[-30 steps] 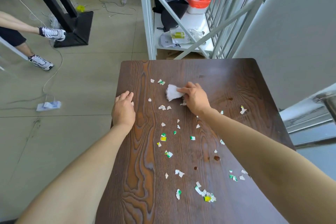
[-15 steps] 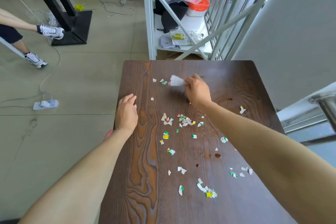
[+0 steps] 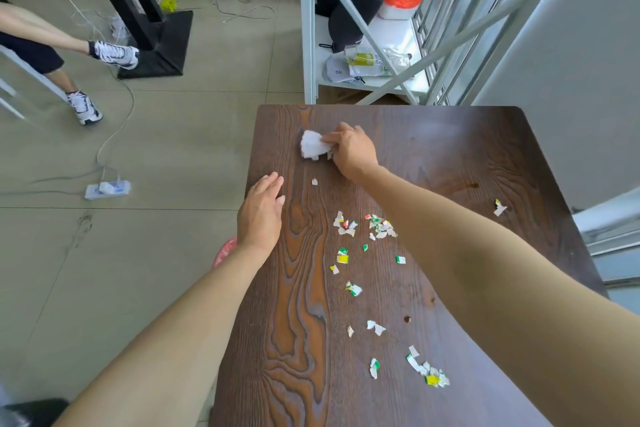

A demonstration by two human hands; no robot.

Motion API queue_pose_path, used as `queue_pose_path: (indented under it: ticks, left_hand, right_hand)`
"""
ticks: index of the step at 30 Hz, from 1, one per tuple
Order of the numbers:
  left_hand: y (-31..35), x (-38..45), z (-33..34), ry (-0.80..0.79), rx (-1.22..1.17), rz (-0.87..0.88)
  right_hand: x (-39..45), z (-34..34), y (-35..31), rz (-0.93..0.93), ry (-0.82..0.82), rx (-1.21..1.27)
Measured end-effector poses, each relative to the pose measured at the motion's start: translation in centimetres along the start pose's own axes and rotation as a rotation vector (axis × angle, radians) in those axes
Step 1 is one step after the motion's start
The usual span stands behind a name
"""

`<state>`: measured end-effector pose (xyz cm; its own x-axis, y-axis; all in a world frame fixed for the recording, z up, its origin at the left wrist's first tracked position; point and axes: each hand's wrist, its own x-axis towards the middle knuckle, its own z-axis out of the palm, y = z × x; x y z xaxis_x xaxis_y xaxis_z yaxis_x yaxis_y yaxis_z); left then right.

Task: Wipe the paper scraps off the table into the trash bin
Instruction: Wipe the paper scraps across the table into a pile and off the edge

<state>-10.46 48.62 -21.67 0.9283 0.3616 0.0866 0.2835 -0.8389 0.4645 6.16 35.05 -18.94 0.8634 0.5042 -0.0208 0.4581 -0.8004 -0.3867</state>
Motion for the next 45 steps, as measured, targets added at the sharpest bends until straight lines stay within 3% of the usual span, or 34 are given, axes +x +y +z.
queue_pose_path:
  ticks: [8, 17, 19, 22, 28, 31, 33, 37, 45]
  left_hand:
    - [0.6, 0.1, -0.7, -0.054, -0.014, -0.036]
    - [1.7, -0.2, -0.9, -0.093, 0.031, -0.060]
    - [1.9, -0.3, -0.9, -0.098, 0.033, -0.069]
    - [2.5, -0.2, -1.0, -0.124, 0.033, -0.024]
    - [4.8, 0.6, 0.3, -0.182, 0.033, 0.104]
    - [6.2, 0.9, 1.4, -0.211, 0.016, 0.149]
    - [7.0, 1.2, 1.9, -0.219, 0.006, 0.158]
    - [7.7, 1.4, 2.4, -0.204, 0.024, 0.146]
    - [7.7, 1.9, 2.5, -0.225, 0.053, 0.184]
  right_hand:
    - [-8.2, 0.0, 0.8, -0.281, -0.126, -0.019]
    - [-14.7, -2.3, 2.1, -0.296, -0.343, -0.007]
    - [-14.8, -3.2, 2.3, -0.252, -0.333, 0.039]
    - [-13.8, -5.4, 4.2, -0.120, -0.180, 0.074]
    - [-11.8, -9.4, 12.4, 0.288, 0.126, -0.087]
    - [-12.0, -8.7, 15.3, 0.490, 0.139, -0.093]
    - [-12.6, -7.4, 15.3, 0.519, 0.113, -0.056]
    - [-14.7, -4.7, 12.7, 0.439, 0.164, -0.019]
    - [-19.8, -4.0, 9.6, 0.022, -0.014, -0.011]
